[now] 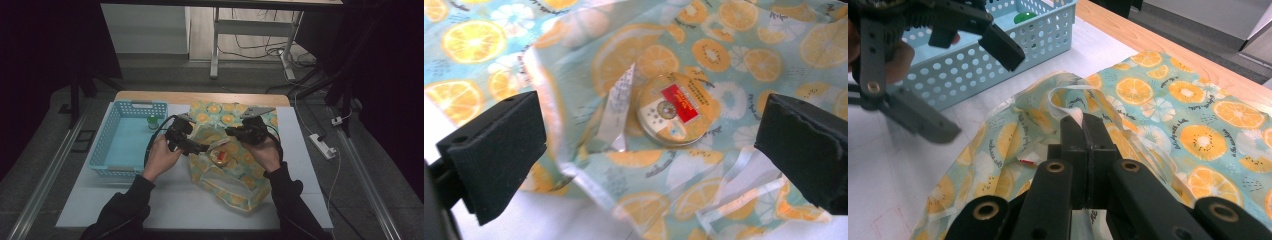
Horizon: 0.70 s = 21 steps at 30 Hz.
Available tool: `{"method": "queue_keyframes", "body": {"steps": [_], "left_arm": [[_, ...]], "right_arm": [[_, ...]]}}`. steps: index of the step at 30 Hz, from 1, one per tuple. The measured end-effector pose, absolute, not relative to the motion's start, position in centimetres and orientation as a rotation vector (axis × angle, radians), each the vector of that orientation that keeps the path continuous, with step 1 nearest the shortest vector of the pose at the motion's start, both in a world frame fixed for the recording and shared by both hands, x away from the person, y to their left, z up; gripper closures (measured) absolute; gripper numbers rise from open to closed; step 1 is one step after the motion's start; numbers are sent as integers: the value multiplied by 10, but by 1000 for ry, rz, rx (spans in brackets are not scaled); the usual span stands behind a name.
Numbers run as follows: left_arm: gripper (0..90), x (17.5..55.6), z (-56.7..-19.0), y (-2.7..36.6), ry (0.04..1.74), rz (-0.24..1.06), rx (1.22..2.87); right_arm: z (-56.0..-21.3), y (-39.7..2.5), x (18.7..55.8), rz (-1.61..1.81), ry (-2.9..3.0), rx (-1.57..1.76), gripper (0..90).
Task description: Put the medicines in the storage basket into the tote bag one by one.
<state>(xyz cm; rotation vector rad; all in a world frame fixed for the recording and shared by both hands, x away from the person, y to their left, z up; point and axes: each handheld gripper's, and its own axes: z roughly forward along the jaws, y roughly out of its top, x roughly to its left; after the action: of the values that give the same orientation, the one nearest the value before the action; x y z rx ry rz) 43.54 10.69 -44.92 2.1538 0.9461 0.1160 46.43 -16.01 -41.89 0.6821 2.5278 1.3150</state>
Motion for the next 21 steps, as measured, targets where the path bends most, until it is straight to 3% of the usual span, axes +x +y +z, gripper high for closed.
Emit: {"method": "queue_keyframes", "body": {"steps": [14,21], "left_arm": [[2,439,-449,162,1027,156,2109],[1,441,-451,192,1096,240,2090]], "right_arm": [[-420,-160,464,1312,2530,675,900],[-421,-159,465,1306,2531,676,900]]}}
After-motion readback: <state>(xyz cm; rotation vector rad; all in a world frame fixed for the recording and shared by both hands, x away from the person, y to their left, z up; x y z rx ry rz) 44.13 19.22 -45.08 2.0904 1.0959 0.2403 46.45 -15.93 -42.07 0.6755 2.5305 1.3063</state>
